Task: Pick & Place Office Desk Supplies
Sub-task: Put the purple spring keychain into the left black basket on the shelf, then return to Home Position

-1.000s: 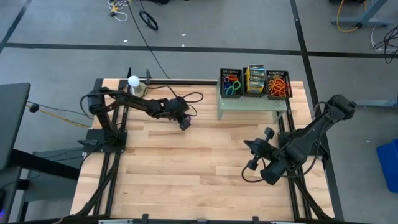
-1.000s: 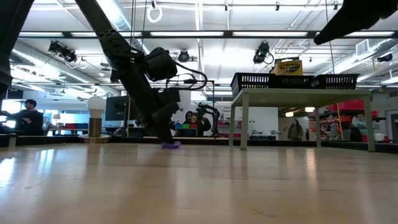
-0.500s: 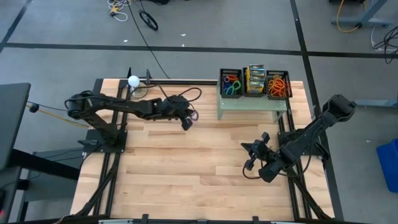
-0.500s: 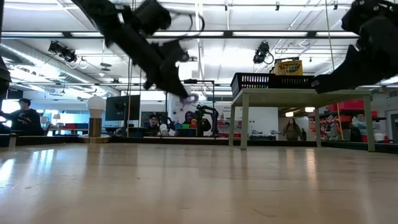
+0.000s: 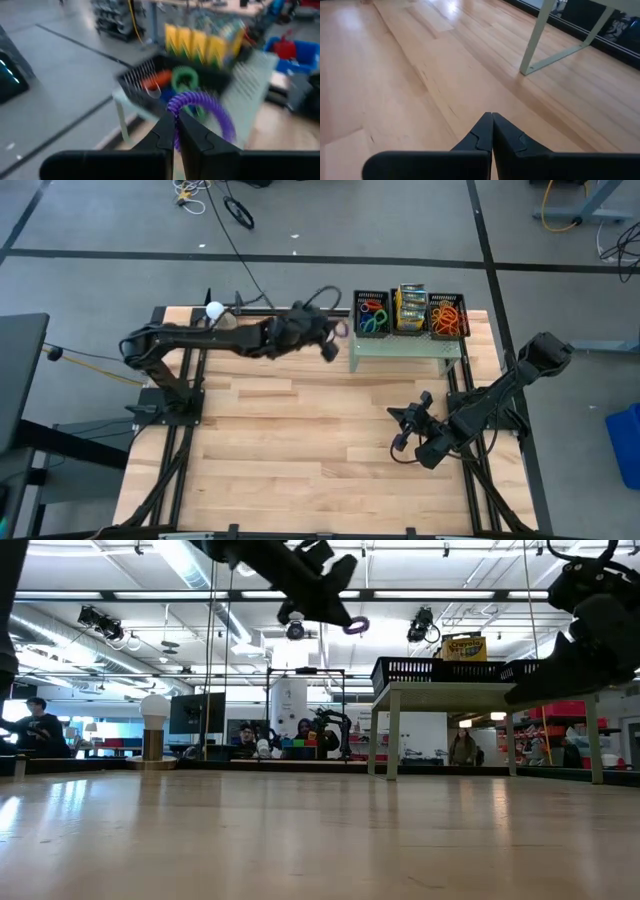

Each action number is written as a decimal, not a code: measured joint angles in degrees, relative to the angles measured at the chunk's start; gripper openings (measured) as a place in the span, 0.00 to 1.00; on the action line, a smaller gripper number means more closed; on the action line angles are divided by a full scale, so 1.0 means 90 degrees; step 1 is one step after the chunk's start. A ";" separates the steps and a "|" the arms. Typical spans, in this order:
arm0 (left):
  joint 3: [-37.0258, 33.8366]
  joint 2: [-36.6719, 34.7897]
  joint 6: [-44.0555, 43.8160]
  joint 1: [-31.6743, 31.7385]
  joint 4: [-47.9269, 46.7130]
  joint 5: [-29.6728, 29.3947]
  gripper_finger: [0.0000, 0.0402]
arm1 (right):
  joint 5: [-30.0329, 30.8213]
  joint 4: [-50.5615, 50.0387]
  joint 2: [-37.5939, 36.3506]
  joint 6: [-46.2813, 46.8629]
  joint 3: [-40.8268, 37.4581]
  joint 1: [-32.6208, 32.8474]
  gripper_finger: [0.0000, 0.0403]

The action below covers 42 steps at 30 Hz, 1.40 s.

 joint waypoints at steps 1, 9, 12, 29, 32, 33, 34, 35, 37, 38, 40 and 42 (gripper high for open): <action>0.0151 0.0124 0.0063 0.0063 0.0117 0.0015 0.03 | 0.0000 0.0032 0.0000 -0.0021 0.0000 0.0000 0.02; 0.1341 0.1141 0.0180 0.0601 0.0427 0.0829 0.03 | 0.0009 0.0071 0.0000 -0.0106 0.0000 -0.0022 0.02; 0.1740 0.1550 0.0200 0.0703 0.0381 0.1038 0.03 | 0.0011 0.0069 0.0000 -0.0158 0.0000 -0.0029 0.02; 0.2664 0.2507 0.0120 0.0894 -0.0175 0.1221 0.23 | 0.0011 0.0115 0.0000 -0.0210 0.0000 -0.0029 0.02; 0.2664 0.2472 0.0324 0.0893 -0.0304 0.1205 0.30 | 0.0004 0.0115 0.0000 -0.0210 0.0000 -0.0029 0.02; 0.2658 0.2420 0.0398 0.0898 -0.0429 0.1190 0.31 | 0.0001 0.0114 0.0000 -0.0210 0.0000 -0.0029 0.02; 0.2652 0.2368 0.0517 0.0891 -0.0478 0.1150 0.33 | 0.0001 0.0110 0.0000 -0.0212 0.0000 -0.0029 0.02; 0.2652 0.2266 0.0633 0.0870 -0.0532 0.1130 0.34 | -0.0001 0.0110 0.0000 -0.0212 0.0000 -0.0029 0.02; 0.2652 0.1991 0.0890 0.0829 -0.0868 0.1142 0.35 | 0.0000 0.0105 0.0000 -0.0212 0.0000 -0.0029 0.02; 0.2664 0.1853 0.1027 0.0801 -0.1055 0.1157 0.35 | -0.0004 0.0088 0.0000 -0.0212 0.0000 -0.0029 0.02; 0.2667 0.1601 0.1259 0.0728 -0.1649 0.1015 0.34 | -0.0004 0.0076 0.0000 -0.0248 0.0000 -0.0029 0.02; 0.2658 0.1465 0.1417 0.0647 -0.2388 0.0871 0.31 | -0.0004 0.0079 0.0000 -0.0369 0.0000 -0.0029 0.02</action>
